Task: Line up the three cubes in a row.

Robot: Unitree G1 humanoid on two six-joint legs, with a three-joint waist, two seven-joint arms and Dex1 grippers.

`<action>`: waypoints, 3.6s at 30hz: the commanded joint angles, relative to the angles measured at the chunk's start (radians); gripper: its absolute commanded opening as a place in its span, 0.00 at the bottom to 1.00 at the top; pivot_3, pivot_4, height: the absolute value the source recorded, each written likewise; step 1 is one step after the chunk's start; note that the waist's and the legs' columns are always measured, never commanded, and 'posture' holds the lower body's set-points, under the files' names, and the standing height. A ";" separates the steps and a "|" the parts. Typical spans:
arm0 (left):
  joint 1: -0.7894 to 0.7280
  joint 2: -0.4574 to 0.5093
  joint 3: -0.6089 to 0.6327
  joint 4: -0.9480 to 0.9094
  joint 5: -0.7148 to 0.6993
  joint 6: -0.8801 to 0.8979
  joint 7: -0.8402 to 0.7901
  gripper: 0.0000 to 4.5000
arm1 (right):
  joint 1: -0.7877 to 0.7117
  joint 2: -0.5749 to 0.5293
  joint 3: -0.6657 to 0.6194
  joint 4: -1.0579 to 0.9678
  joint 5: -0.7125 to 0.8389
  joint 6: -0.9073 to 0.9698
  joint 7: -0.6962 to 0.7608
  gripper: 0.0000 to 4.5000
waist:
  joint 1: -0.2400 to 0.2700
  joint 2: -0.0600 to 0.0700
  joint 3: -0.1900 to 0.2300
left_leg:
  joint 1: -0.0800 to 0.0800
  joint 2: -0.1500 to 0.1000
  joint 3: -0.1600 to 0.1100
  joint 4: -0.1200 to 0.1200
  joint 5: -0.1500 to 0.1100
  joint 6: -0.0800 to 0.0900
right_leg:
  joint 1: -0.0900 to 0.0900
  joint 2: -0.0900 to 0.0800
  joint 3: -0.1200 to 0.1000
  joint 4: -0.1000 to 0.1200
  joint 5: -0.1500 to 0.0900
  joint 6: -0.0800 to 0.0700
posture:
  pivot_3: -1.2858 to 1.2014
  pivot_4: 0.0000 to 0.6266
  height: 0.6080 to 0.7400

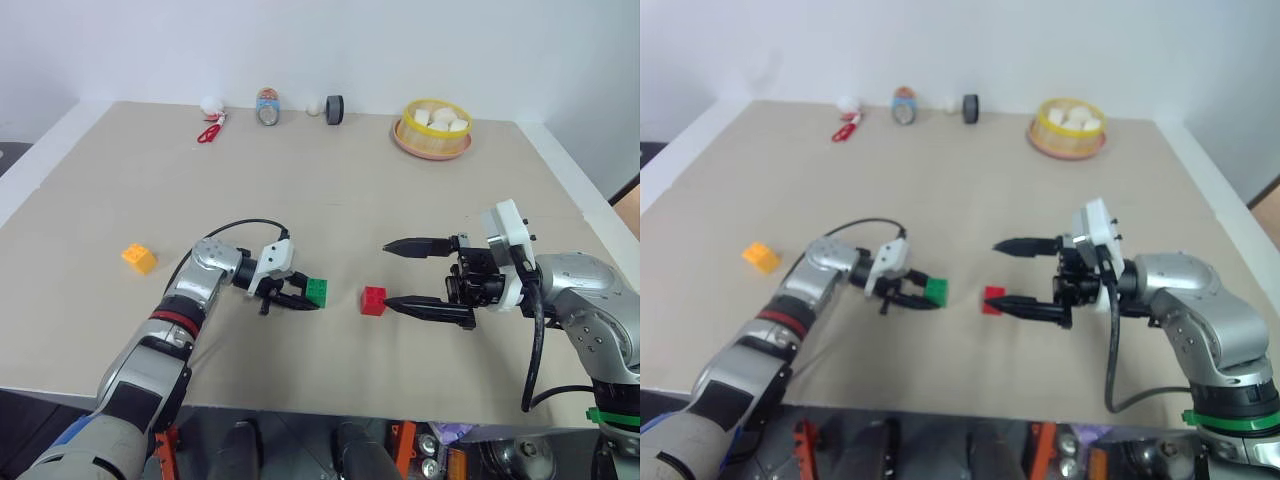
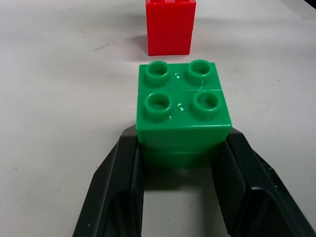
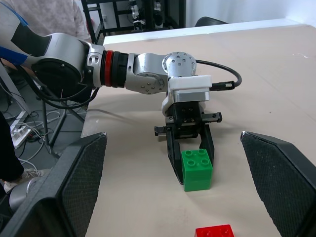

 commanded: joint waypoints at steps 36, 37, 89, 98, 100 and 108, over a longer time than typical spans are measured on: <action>0.110 0.240 0.083 -0.094 0.029 0.003 0.101 0.99 | -0.088 0.002 -0.013 0.026 0.002 -0.002 0.020 1.00 | -0.028 0.001 0.000 | 0.005 0.005 -0.005 0.000 0.005 0.005 | 0.000 0.008 -0.001 0.001 0.010 -0.012 | 0.52 0.24 1.00; 0.115 0.259 0.091 -0.098 0.024 0.006 0.107 0.99 | -0.094 0.003 -0.011 0.030 0.001 -0.002 0.022 1.00 | -0.034 0.001 0.000 | 0.007 0.007 -0.005 -0.001 0.005 0.005 | 0.000 0.009 0.000 0.001 0.011 -0.014 | 0.52 0.24 1.00; 0.828 0.014 0.691 -1.080 -0.095 0.773 1.389 0.99 | -0.348 0.245 0.167 0.193 -0.128 -0.096 0.074 1.00 | -0.026 -0.002 0.000 | 0.006 0.007 -0.004 -0.003 -0.001 -0.005 | -0.002 0.009 0.000 -0.001 0.003 -0.015 | 0.52 0.24 1.00; 0.699 0.087 0.643 -0.826 -0.085 0.681 1.329 0.99 | -0.332 0.232 0.156 0.175 -0.125 -0.096 0.052 1.00 | -0.023 -0.001 -0.001 | 0.011 0.006 -0.005 -0.003 -0.003 -0.008 | -0.003 0.008 -0.001 -0.001 0.009 -0.017 | 0.52 0.24 1.00; 0.682 0.104 0.617 -0.771 -0.071 0.641 1.303 0.99 | -0.334 0.230 0.156 0.177 -0.126 -0.097 0.050 1.00 | -0.024 -0.001 -0.001 | 0.011 0.004 -0.006 -0.003 -0.003 -0.009 | -0.004 0.005 -0.003 -0.001 0.009 -0.018 | 0.52 0.24 1.00; 0.607 0.139 0.558 -0.621 -0.065 0.563 1.222 0.99 | -0.346 0.225 0.160 0.182 -0.129 -0.097 0.048 1.00 | -0.024 0.005 -0.002 | 0.008 -0.001 -0.005 -0.005 -0.004 -0.009 | -0.001 -0.023 -0.029 -0.026 0.014 -0.025 | 0.52 0.24 1.00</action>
